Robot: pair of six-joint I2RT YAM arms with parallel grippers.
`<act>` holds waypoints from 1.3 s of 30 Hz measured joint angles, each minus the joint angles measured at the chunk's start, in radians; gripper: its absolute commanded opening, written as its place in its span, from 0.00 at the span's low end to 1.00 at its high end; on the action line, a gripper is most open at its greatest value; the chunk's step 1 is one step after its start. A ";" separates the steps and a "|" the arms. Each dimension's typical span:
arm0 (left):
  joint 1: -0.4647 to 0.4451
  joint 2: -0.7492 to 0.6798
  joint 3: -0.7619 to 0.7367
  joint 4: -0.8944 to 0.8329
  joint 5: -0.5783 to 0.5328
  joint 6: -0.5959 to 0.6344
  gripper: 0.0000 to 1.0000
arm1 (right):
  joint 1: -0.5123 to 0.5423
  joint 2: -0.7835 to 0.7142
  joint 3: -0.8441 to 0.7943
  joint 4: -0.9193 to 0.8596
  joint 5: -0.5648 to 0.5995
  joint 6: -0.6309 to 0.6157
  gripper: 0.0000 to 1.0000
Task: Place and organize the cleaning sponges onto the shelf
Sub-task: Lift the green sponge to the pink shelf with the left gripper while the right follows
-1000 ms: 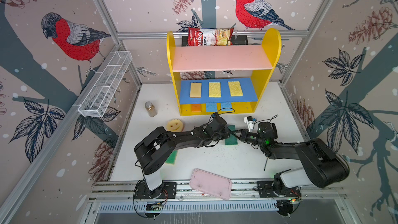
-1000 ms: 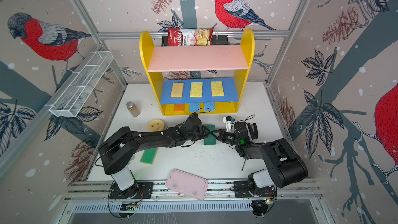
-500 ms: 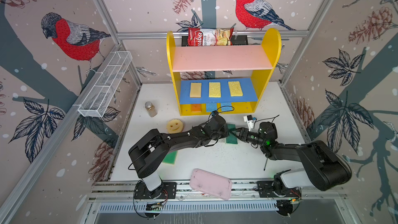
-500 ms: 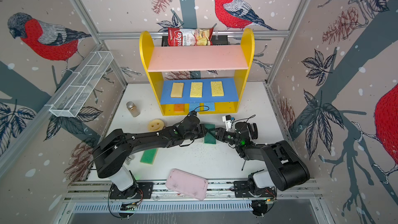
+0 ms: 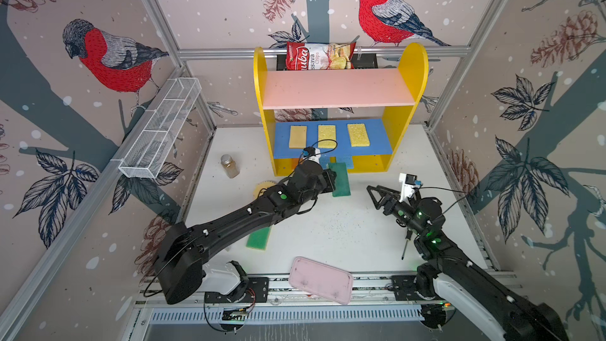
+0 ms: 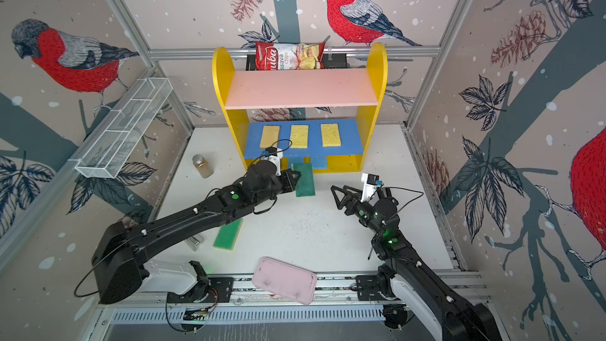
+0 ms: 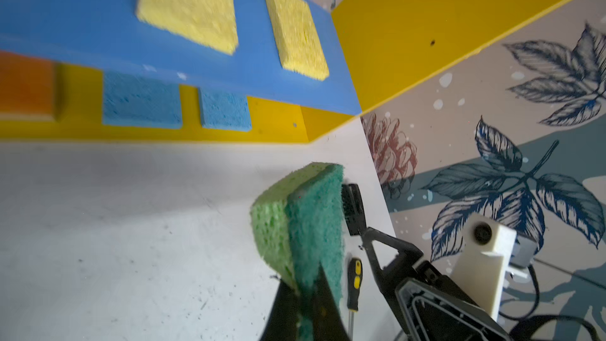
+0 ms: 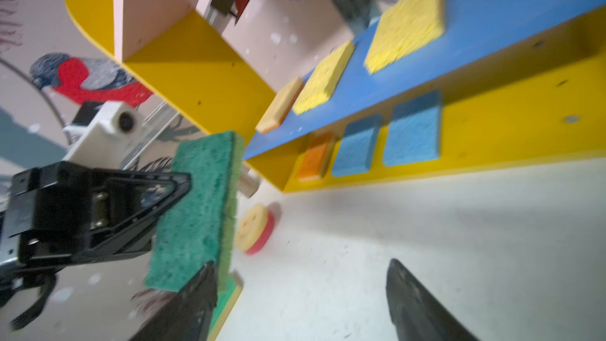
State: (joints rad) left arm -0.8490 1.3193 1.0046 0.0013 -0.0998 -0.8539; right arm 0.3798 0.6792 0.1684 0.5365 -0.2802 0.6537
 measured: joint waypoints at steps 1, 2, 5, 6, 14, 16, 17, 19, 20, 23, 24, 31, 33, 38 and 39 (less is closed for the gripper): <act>0.014 -0.026 0.000 -0.005 -0.011 0.014 0.00 | 0.000 -0.035 0.006 -0.033 0.039 -0.003 0.77; 0.028 -0.046 0.000 -0.006 -0.015 0.024 0.00 | 0.000 -0.054 0.016 -0.059 0.065 -0.005 0.76; 0.067 -0.082 0.026 -0.025 -0.033 0.067 0.00 | 0.002 -0.067 0.092 -0.135 0.142 -0.021 0.74; 0.079 -0.088 0.047 -0.037 -0.034 0.082 0.00 | 0.004 -0.052 0.126 -0.154 0.158 -0.022 0.73; 0.181 -0.057 0.296 -0.093 0.000 0.211 0.00 | 0.110 0.224 0.509 -0.277 0.166 -0.055 0.66; 0.209 -0.041 0.363 -0.118 0.031 0.235 0.00 | 0.158 0.292 0.619 -0.307 0.167 -0.082 0.65; 0.225 -0.034 0.401 -0.130 0.040 0.248 0.00 | 0.184 0.328 0.679 -0.326 0.167 -0.100 0.65; 0.250 -0.019 0.472 -0.146 0.052 0.274 0.00 | 0.227 0.390 0.782 -0.351 0.171 -0.134 0.64; 0.261 -0.008 0.513 -0.151 0.059 0.291 0.00 | 0.251 0.427 0.843 -0.368 0.175 -0.153 0.64; 0.270 0.058 0.659 -0.198 0.081 0.355 0.00 | 0.299 0.530 0.998 -0.419 0.187 -0.209 0.65; 0.271 0.101 0.737 -0.226 0.092 0.385 0.00 | 0.312 0.572 1.050 -0.439 0.192 -0.224 0.65; 0.329 0.457 1.370 -0.543 0.107 0.557 0.00 | 0.348 0.816 1.349 -0.554 0.198 -0.317 0.64; 0.388 0.547 1.529 -0.627 0.146 0.577 0.00 | 0.352 0.876 1.444 -0.581 0.208 -0.341 0.62; 0.560 0.573 1.510 -0.681 0.293 0.560 0.00 | 0.357 0.956 1.591 -0.622 0.245 -0.369 0.60; 0.580 0.571 1.489 -0.687 0.320 0.541 0.00 | 0.357 0.968 1.616 -0.626 0.250 -0.373 0.60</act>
State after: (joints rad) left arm -0.2687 1.8904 2.4931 -0.6853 0.2203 -0.3126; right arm 0.7372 1.6474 1.7847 -0.0895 -0.0303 0.2810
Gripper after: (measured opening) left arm 0.083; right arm 0.602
